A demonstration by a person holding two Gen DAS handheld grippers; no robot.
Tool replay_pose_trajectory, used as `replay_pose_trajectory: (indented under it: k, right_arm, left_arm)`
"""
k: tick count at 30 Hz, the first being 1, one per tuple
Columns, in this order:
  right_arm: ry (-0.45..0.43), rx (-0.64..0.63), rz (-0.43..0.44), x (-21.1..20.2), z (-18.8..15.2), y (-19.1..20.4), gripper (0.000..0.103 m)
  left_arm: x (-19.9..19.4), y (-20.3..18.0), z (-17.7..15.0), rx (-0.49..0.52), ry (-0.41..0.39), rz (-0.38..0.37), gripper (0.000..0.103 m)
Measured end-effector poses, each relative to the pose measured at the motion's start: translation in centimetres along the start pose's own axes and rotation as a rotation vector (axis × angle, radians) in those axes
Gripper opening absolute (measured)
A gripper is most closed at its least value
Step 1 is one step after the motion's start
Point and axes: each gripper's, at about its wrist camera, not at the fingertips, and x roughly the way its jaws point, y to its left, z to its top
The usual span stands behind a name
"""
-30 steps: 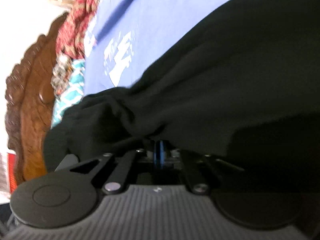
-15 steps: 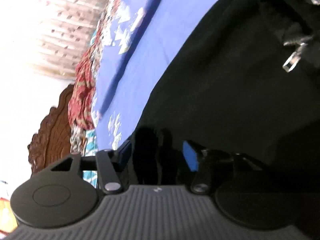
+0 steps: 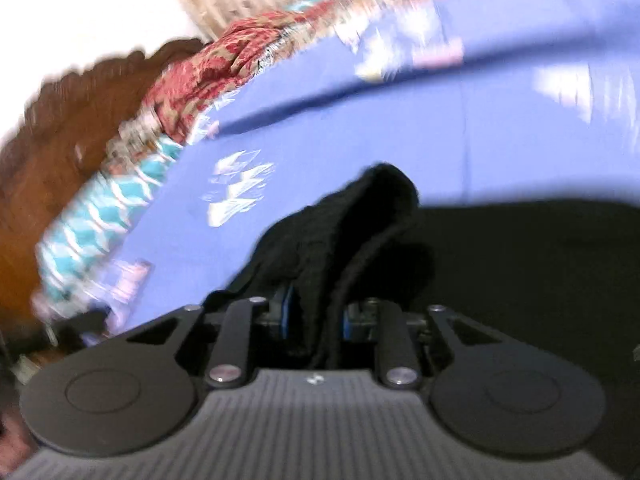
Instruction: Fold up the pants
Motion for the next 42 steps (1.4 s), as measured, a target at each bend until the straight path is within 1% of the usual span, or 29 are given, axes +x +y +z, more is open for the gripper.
replay_pose_trajectory:
  k: [1, 2, 3, 4, 5, 6, 7, 8, 9, 10, 11, 13, 16, 18, 19, 20, 21, 22, 23, 24, 27, 29, 31, 34, 36, 37, 38, 41, 42]
  right_arm:
    - [0.009, -0.029, -0.044, 0.1, -0.1, -0.3, 0.027]
    - [0.030, -0.021, -0.082, 0.4, -0.2, -1.0, 0.029]
    - [0.052, 0.011, -0.102, 0.7, -0.6, -2.1, 0.034]
    - [0.068, 0.056, -0.122, 1.1, -1.0, -3.2, 0.039]
    - [0.063, 0.089, -0.135, 1.2, -1.2, -3.8, 0.045]
    - [0.044, 0.113, -0.140, 0.4, -1.8, -4.6, 0.047]
    - [0.032, 0.124, -0.144, -0.4, -2.1, -5.0, 0.047]
    - [0.023, 0.123, -0.155, -0.8, -2.1, -5.1, 0.051]
    - [0.014, 0.114, -0.172, -1.4, -2.1, -5.2, 0.054]
    - [0.000, 0.110, -0.189, -2.1, -2.1, -5.1, 0.054]
    - [-0.022, 0.113, -0.196, -2.7, -2.1, -4.9, 0.054]
    - [-0.065, 0.123, -0.186, -3.8, -2.4, -4.7, 0.054]
    - [-0.101, 0.122, -0.156, -4.6, -2.8, -4.4, 0.054]
    - [-0.080, 0.120, -0.150, -3.2, -2.8, -3.8, 0.054]
    - [-0.040, 0.132, -0.158, -2.3, -3.3, -4.2, 0.054]
    - [0.011, 0.163, -0.169, -0.8, -3.3, -4.3, 0.052]
    - [0.043, 0.227, -0.159, -0.1, -4.0, -5.3, 0.048]
    - [0.025, 0.268, -0.137, -0.3, -4.3, -5.8, 0.043]
    - [0.037, 0.287, -0.118, -0.5, -4.2, -6.0, 0.033]
    - [0.046, 0.293, -0.116, -0.8, -4.1, -6.0, 0.028]
    - [0.043, 0.229, -0.157, -1.9, -4.2, -4.7, 0.025]
    - [0.039, 0.199, -0.186, -2.0, -5.0, -4.3, 0.024]
    - [0.035, 0.229, -0.174, -1.5, -5.6, -5.2, 0.024]
    - [0.040, 0.307, -0.140, -1.3, -5.0, -6.2, 0.026]
    - [0.037, 0.322, -0.125, -1.9, -4.8, -6.2, 0.035]
    - [0.031, 0.336, -0.123, -2.6, -4.8, -6.3, 0.038]
    - [0.016, 0.346, -0.121, -3.6, -4.8, -6.6, 0.042]
    - [-0.082, 0.335, -0.140, -7.2, -4.9, -7.2, 0.043]
    - [-0.121, 0.336, -0.150, -8.6, -5.0, -7.6, 0.045]
  left_arm:
    - [1.0, -0.4, 0.2, 0.000, 0.008, -0.001, 0.055]
    - [2.1, -0.9, 0.4, 0.000, 0.021, -0.003, 0.049]
    - [2.8, -1.4, 0.1, 0.001, 0.038, -0.006, 0.042]
    - [3.7, -2.1, -0.1, 0.007, 0.059, -0.014, 0.038]
    - [4.8, -2.8, -0.4, 0.021, 0.086, -0.024, 0.028]
    - [5.8, -3.6, -0.7, 0.044, 0.117, -0.036, 0.024]
    - [6.5, -4.4, -1.3, 0.072, 0.140, -0.049, 0.023]
    - [7.1, -5.3, -1.8, 0.110, 0.161, -0.053, 0.023]
    - [7.8, -6.2, -2.6, 0.162, 0.183, -0.034, 0.023]
    - [8.6, -6.9, -3.5, 0.217, 0.213, 0.001, 0.023]
    - [9.1, -7.2, -4.1, 0.242, 0.233, 0.024, 0.023]
    - [9.4, -7.3, -4.9, 0.273, 0.230, 0.039, 0.023]
    - [9.2, -7.6, -5.4, 0.311, 0.227, 0.046, 0.024]
    - [9.0, -7.7, -5.6, 0.333, 0.225, 0.054, 0.024]
    - [9.0, -7.8, -5.5, 0.341, 0.223, 0.057, 0.024]
    - [9.0, -7.8, -5.7, 0.347, 0.224, 0.061, 0.024]
    - [8.8, -7.9, -5.8, 0.352, 0.221, 0.063, 0.024]
    - [8.6, -8.0, -5.9, 0.357, 0.215, 0.064, 0.024]
    - [8.4, -8.1, -6.0, 0.359, 0.214, 0.066, 0.024]
    - [8.4, -8.1, -5.8, 0.359, 0.212, 0.065, 0.024]
    - [8.2, -7.9, -5.8, 0.361, 0.216, 0.056, 0.024]
    - [8.2, -8.0, -5.9, 0.368, 0.218, 0.054, 0.024]
    - [8.3, -8.2, -6.1, 0.388, 0.216, 0.062, 0.024]
    - [8.3, -8.5, -5.9, 0.408, 0.223, 0.070, 0.024]
    - [8.0, -8.5, -5.4, 0.394, 0.235, 0.068, 0.025]
    - [7.7, -8.4, -5.0, 0.381, 0.238, 0.066, 0.026]
    - [7.1, -8.4, -4.5, 0.367, 0.234, 0.058, 0.029]
    - [4.8, -8.8, -3.1, 0.350, 0.164, 0.005, 0.039]
    - [4.4, -9.0, -2.8, 0.344, 0.147, -0.013, 0.040]
